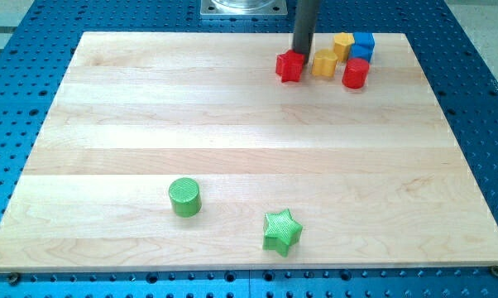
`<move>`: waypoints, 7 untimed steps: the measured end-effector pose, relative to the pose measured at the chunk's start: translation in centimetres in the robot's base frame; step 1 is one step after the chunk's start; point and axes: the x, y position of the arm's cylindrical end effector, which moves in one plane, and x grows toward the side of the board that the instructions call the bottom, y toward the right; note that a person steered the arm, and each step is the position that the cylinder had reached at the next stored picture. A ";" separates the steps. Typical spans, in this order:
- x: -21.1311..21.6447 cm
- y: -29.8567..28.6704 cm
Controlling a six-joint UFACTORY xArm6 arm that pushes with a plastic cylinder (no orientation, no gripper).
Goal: Slide the red circle at the bottom left of the board
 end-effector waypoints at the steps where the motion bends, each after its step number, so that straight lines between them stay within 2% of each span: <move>1: 1.2 0.0; 3: 1.2 5.6; 5: 7.6 3.9; 6: 9.5 9.2; 7: 9.5 16.5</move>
